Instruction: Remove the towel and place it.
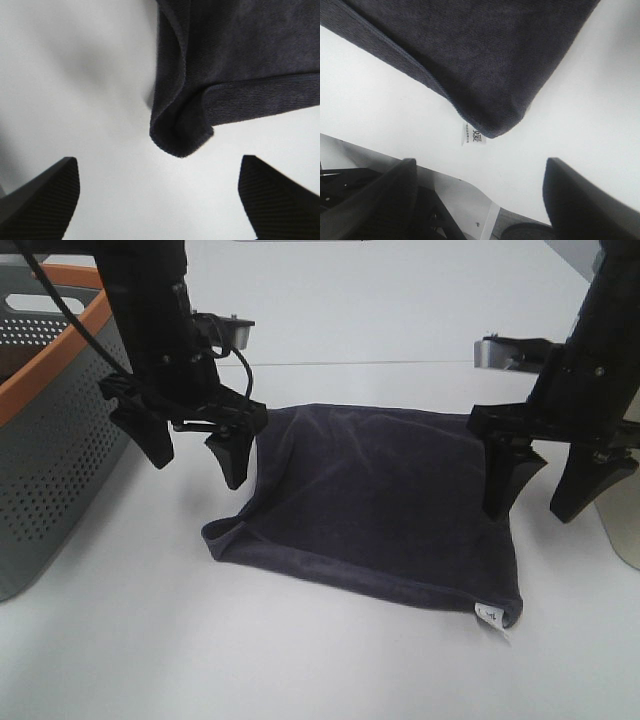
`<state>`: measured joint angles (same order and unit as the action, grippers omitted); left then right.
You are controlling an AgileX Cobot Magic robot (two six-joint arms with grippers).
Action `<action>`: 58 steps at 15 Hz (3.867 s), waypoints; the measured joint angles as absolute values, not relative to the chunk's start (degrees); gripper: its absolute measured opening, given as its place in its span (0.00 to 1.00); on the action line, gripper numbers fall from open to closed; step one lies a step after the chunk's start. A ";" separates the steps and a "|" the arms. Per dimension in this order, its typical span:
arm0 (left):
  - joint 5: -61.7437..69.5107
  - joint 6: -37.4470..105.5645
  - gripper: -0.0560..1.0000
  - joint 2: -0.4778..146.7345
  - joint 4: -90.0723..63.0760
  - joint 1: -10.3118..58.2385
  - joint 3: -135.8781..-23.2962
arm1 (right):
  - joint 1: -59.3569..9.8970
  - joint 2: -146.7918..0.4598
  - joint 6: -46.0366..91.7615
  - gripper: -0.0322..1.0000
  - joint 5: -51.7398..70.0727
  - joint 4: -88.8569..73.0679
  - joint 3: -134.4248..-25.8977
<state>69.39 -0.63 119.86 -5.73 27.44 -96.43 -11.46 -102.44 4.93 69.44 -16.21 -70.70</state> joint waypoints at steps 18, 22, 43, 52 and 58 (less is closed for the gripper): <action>69.56 0.00 0.82 93.51 -2.46 3.15 -94.42 | 0.06 -79.13 -11.29 0.64 69.79 -0.80 -84.86; 69.56 1.38 0.82 88.12 -2.46 -3.78 -87.55 | 4.53 -74.89 -8.54 0.64 69.67 0.63 -82.62; 56.72 0.46 0.82 14.90 2.69 -5.04 -31.11 | -1.26 -8.54 5.90 0.64 69.10 -4.30 -40.57; 60.10 0.00 0.82 -0.29 1.60 -5.04 -28.53 | -1.32 0.29 5.84 0.64 61.76 -4.93 -28.88; 60.05 -1.09 0.82 -0.29 0.74 -5.04 -28.48 | -1.32 0.29 -0.92 0.64 61.25 -0.74 -28.76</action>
<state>60.05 -1.09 -0.29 0.74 -5.04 -28.48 -1.32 0.29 -0.92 61.25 -0.74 -28.76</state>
